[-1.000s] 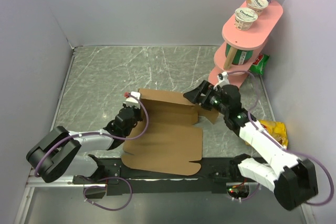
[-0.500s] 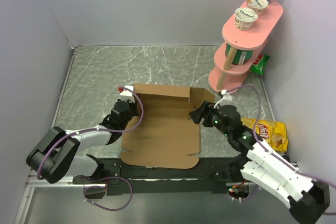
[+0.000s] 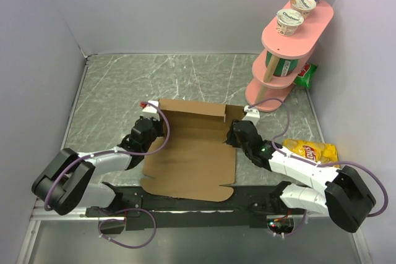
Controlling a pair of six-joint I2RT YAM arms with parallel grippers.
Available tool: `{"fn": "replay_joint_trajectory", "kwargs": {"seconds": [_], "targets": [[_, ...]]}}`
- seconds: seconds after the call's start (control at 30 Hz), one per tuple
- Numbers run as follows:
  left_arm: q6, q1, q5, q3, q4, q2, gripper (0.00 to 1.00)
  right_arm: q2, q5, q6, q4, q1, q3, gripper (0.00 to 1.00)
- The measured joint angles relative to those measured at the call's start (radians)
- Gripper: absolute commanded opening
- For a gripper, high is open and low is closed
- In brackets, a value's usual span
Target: Fold the paper box
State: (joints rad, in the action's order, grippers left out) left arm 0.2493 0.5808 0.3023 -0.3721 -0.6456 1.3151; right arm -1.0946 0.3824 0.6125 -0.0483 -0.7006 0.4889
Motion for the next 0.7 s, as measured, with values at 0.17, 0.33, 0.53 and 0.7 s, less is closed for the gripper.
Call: {"fn": "replay_joint_trajectory", "kwargs": {"seconds": [0.17,0.33,0.53,0.7], "targets": [[0.0,0.0,-0.007,-0.006,-0.001,0.008,0.11,0.033,0.061,0.011,0.049,0.0,-0.011,0.43],[0.0,0.0,-0.009,-0.008,-0.001,0.01,0.11,0.048,0.105,0.029,0.053,0.0,-0.021,0.38],[0.0,0.0,-0.011,-0.008,-0.001,0.01,0.11,-0.045,0.122,0.044,0.035,0.0,-0.016,0.36],[-0.002,0.0,-0.017,-0.009,-0.001,0.011,0.11,-0.073,0.109,0.035,0.082,0.0,-0.017,0.36]]}}
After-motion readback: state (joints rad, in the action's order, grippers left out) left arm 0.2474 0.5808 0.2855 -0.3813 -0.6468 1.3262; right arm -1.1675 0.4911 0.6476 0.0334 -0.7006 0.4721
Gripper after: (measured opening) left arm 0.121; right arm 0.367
